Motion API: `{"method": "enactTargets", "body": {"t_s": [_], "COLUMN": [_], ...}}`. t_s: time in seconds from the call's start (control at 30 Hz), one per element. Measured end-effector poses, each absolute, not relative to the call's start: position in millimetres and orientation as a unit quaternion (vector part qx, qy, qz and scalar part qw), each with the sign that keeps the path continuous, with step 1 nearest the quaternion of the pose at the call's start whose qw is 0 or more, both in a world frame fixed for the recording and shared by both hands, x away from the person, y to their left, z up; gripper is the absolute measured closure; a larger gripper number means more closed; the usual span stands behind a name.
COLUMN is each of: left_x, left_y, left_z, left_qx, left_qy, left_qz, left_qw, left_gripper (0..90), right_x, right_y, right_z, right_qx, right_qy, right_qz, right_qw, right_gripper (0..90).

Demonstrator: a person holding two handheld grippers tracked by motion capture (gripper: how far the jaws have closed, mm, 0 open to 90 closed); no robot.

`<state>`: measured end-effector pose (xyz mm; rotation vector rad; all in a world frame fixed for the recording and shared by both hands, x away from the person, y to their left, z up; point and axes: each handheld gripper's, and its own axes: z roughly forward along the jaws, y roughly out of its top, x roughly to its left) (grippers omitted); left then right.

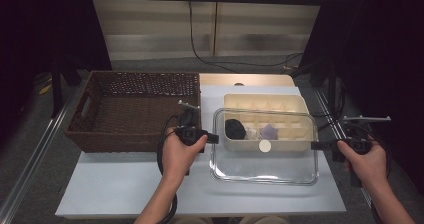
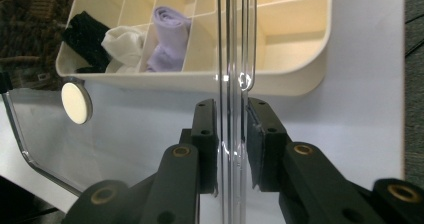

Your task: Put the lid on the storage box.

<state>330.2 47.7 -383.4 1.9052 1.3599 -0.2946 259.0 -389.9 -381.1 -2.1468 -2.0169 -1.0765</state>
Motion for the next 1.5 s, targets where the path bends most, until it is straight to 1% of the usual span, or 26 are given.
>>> {"method": "enactTargets", "body": {"t_s": [0.47, 0.67, 0.7, 0.77, 0.83, 0.87, 0.93, 1.03, 1.13, 1.17, 1.3, 1.37, 1.43, 1.47, 1.5], "left_x": [357.6, 366.0, 367.5, 369.9, 370.7, 372.1, 372.9, 375.9, 378.9, 379.1, 378.4, 376.9, 375.4, 375.3, 375.3], "left_y": [28.7, 24.5, 23.9, 22.8, 19.6, 18.4, 14.6, 10.2, 9.1, 7.4, 2.3, 1.1, -0.7, -1.4, -2.3], "left_z": [-384.0, -383.6, -384.4, -385.7, -385.0, -385.9, -386.8, -389.9, -390.7, -390.1, -390.5, -390.3, -389.5, -389.2, -389.5], "left_qx": [0.738, 0.737, 0.733, 0.735, 0.738, 0.739, 0.739, 0.74, 0.734, 0.734, 0.749, 0.752, 0.756, 0.761, 0.762], "left_qy": [0.546, 0.55, 0.554, 0.555, 0.555, 0.556, 0.558, 0.56, 0.566, 0.568, 0.554, 0.545, 0.534, 0.525, 0.522], "left_qz": [-0.118, -0.098, -0.102, -0.096, -0.085, -0.086, -0.084, -0.085, -0.086, -0.079, -0.054, -0.041, -0.018, -0.005, 0.004], "left_qw": [0.379, 0.381, 0.381, 0.378, 0.374, 0.371, 0.368, 0.363, 0.365, 0.364, 0.359, 0.368, 0.378, 0.381, 0.384], "left_gripper": [77.9, 77.7, 77.6, 77.5, 77.4, 76.9, 76.6, 75.7, 74.8, 74.6, 70.3, 67.8, 62.7, 58.5, 54.0], "right_x": [283.9, 298.7, 300.6, 303.8, 307.4, 309.4, 311.5, 314.9, 317.4, 318.2, 320.9, 320.3, 320.4, 320.5, 320.6], "right_y": [-402.2, -403.0, -402.8, -401.2, -400.0, -399.6, -400.0, -401.4, -401.7, -401.9, -401.5, -399.9, -399.0, -398.6, -396.9], "right_z": [-380.0, -380.4, -381.3, -382.4, -384.9, -385.5, -383.9, -382.6, -382.5, -383.1, -384.8, -386.7, -389.1, -391.0, -392.2], "right_qx": [-0.701, -0.708, -0.708, -0.71, -0.711, -0.714, -0.714, -0.716, -0.717, -0.716, -0.714, -0.71, -0.71, -0.709, -0.711], "right_qy": [-0.628, -0.622, -0.62, -0.62, -0.619, -0.617, -0.615, -0.616, -0.619, -0.619, -0.618, -0.622, -0.623, -0.627, -0.627], "right_qz": [-0.338, -0.334, -0.336, -0.332, -0.331, -0.329, -0.331, -0.324, -0.313, -0.318, -0.321, -0.322, -0.32, -0.318, -0.313], "right_qw": [-0.014, -0.024, -0.026, -0.03, -0.04, -0.037, -0.052, -0.059, -0.059, -0.059, -0.066, -0.072, -0.067, -0.067, -0.067], "right_gripper": [75.8, 75.4, 75.4, 75.1, 73.7, 73.6, 73.3, 73.2, 73.2, 73.2, 71.3, 69.6, 67.9, 67.8, 69.5]}}
